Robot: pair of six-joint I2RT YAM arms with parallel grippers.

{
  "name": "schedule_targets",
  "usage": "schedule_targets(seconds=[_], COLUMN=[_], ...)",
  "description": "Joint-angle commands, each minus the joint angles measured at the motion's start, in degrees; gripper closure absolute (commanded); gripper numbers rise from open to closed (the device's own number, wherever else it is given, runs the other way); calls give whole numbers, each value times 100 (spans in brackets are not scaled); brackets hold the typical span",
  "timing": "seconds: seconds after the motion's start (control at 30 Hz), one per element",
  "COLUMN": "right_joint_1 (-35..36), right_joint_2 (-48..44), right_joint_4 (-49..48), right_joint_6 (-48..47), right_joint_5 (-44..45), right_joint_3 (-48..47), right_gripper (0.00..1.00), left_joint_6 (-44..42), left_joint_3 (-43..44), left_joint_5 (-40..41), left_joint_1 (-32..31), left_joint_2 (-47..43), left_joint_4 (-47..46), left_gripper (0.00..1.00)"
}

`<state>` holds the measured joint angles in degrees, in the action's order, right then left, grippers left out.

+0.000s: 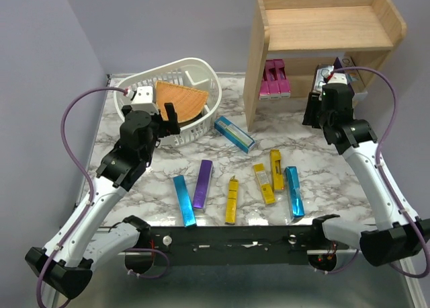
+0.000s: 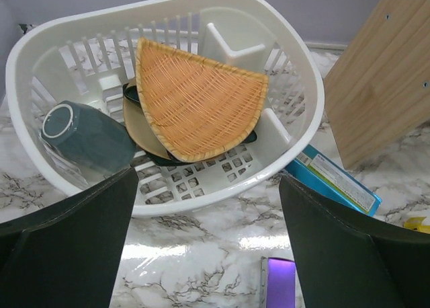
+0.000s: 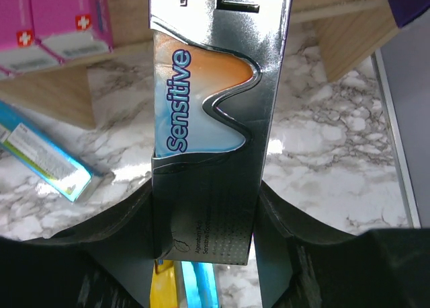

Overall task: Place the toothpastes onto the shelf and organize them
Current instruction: Place the toothpaste on the shelf.

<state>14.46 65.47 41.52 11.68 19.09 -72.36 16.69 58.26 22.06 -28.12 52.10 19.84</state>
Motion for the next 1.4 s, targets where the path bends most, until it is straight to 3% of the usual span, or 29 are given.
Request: schedule_targets(seconds=[0.0,0.13,0.43,0.97,1.13,1.37], right_joint_1=[-496,-707,-1077,-1094,-1094,-1182], right_joint_2=[352,607,1415,1539,1319,1415], right_joint_4=[-1872,-2691,-3422,-3563,-3650,-3747], right_joint_6=[-456,-658,-922,-1010,-922,-1080], right_joint_5=[-151,-213,-423,-371,-336,-151], right_joint_3=[63,274,169,239,424,468], right_gripper=[59,59,55,27,28,41], left_joint_6=[-174,-227,-306,-342,-351,-368], left_joint_3=[-209,-289,-394,-465,-482,-500], left_joint_5=[535,676,843,834,835,835], left_joint_1=[26,34,26,26,26,34], left_joint_2=[-366,-419,-428,-393,-384,-384], left_joint_4=[-656,-762,-867,-946,-946,-964], left_gripper=[1,1,1,1,1,1])
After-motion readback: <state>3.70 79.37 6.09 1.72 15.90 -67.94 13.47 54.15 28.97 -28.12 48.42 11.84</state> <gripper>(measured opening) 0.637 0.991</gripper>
